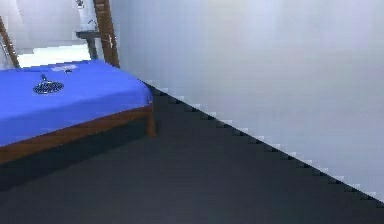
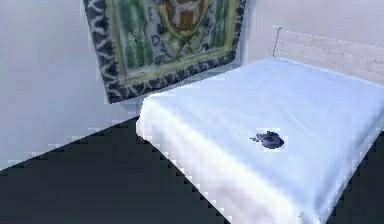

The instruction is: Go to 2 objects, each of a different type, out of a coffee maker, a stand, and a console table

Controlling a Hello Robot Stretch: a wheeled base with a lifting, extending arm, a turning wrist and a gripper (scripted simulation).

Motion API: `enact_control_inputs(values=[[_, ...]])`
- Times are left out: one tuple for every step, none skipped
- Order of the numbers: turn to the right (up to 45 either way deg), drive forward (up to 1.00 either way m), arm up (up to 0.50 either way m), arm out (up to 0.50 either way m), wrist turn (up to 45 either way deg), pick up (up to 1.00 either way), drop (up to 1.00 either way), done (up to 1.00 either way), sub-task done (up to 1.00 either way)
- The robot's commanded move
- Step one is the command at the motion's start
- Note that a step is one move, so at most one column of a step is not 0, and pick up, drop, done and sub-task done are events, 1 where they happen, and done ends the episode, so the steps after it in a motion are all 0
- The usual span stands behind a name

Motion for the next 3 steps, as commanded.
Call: enact_control_inputs(values=[[0.0,1.00,0.00,0.00,0.0,0.00,0.00,0.00,0.00],[-3.0,0.00,0.00,0.00,0.0,0.00,0.00,0.00,0.00],[0.0,1.00,0.00,0.00,0.0,0.00,0.00,0.00,0.00]])
